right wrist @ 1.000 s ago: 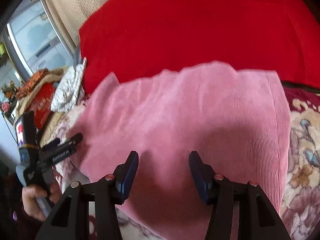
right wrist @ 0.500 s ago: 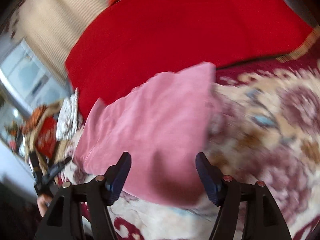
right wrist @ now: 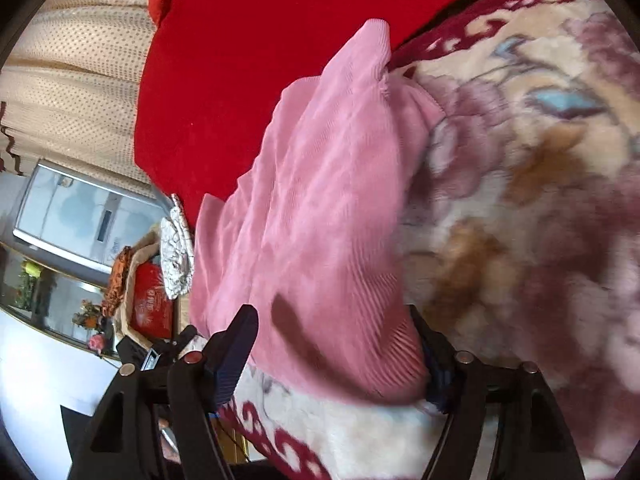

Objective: Fold large clothes

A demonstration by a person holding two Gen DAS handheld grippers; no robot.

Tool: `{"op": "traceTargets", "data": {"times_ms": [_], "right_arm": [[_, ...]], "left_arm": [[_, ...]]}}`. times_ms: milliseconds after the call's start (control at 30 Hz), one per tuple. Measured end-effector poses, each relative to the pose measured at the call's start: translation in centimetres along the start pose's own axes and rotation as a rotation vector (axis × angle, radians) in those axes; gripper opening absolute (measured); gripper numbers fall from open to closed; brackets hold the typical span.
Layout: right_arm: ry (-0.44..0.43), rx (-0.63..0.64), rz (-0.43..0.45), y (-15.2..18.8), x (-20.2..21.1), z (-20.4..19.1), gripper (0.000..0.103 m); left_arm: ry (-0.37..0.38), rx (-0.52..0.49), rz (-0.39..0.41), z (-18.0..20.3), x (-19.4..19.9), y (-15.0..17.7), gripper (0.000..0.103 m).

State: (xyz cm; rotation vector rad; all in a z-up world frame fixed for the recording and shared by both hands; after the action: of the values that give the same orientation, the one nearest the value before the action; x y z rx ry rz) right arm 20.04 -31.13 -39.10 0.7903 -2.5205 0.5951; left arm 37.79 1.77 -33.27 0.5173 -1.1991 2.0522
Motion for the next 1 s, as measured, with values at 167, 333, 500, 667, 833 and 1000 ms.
{"op": "traceTargets", "data": {"times_ms": [167,333,500,667,833,1000], "right_arm": [[-0.134,-0.031,0.040,-1.0,-0.8,-2.1,0.077],[-0.128,0.006,0.033,-0.8,-2.8,-2.6,0.069],[-0.056,0.130,0.035,-0.4,-3.2,-3.5,0.033],[0.004,0.291,0.123,-0.1,-2.0,-5.9,0.025],[0.040,0.393,0.206,0.2,-0.3,-7.6,0.023],[0.027,0.437,0.277,0.4,3.4,-8.9,0.022]], "left_arm": [[0.076,0.039,0.049,1.2,-0.5,-1.1,0.082],[0.032,0.037,0.061,1.1,-1.7,-1.5,0.062],[0.012,-0.025,0.096,2.1,-2.2,-1.6,0.057],[0.051,-0.056,0.155,3.3,-1.1,-2.5,0.030],[0.109,-0.067,0.196,4.8,1.7,-2.8,0.026],[0.151,-0.088,0.232,5.9,6.1,-1.6,0.025]]}}
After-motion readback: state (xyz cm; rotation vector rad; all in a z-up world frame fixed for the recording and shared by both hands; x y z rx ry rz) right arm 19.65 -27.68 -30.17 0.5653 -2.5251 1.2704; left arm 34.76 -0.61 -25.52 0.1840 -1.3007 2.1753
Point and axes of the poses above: each gripper's, at about its wrist camera, not at the fingertips, and x roughly against the way its jaws point, z to its right, y to its underside, the point moved 9 cm from there along -x, roughly the way its jaws point, and after that the axes turned 10 degrees about z, right-handed, at the moved point
